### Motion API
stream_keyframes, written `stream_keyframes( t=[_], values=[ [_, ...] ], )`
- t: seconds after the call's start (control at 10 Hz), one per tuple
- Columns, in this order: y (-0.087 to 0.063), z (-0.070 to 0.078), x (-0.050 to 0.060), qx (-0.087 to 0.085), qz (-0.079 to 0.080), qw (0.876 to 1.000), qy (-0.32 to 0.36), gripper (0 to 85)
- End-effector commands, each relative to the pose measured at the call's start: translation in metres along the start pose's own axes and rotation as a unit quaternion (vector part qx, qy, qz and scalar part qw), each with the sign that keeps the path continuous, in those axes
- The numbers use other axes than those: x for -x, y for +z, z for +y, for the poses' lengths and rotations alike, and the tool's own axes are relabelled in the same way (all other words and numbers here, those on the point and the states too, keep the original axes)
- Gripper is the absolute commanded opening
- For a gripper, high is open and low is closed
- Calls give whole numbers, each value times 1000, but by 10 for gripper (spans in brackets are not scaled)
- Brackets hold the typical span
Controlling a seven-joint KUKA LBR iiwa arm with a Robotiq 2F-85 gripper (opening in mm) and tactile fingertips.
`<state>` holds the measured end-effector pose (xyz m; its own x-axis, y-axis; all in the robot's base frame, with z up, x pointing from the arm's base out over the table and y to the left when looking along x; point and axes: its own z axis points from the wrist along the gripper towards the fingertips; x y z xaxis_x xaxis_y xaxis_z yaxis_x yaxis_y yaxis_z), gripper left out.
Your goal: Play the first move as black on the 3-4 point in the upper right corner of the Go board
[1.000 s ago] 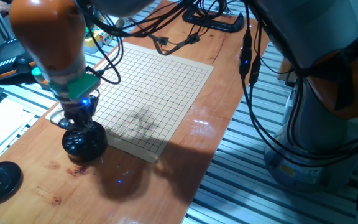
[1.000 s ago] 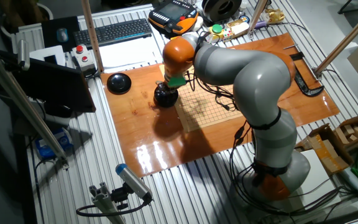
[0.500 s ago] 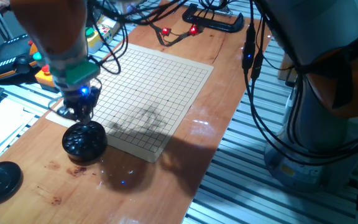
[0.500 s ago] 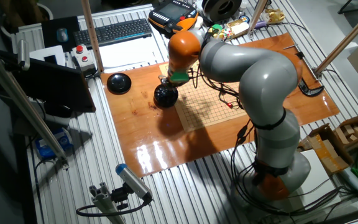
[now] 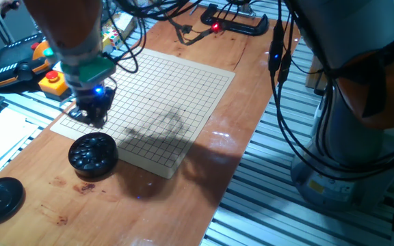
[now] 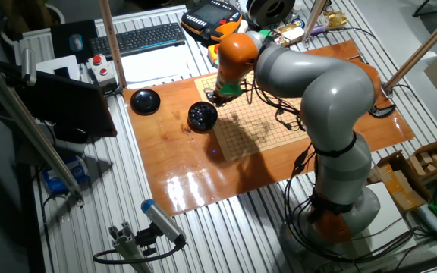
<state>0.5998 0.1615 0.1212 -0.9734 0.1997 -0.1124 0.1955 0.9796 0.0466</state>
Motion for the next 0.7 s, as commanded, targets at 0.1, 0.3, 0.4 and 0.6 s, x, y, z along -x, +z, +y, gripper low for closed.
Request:
stream_keyframes(
  t=[0.1,0.3,0.4,0.6],
  values=[
    [2,-18,-2,-2,0,1000,-6,7],
    [9,-29,-10,1,2,1000,-11,7],
    [11,-33,-14,10,7,1000,-12,7],
    [11,-36,-27,18,12,1000,-14,7]
  ],
)
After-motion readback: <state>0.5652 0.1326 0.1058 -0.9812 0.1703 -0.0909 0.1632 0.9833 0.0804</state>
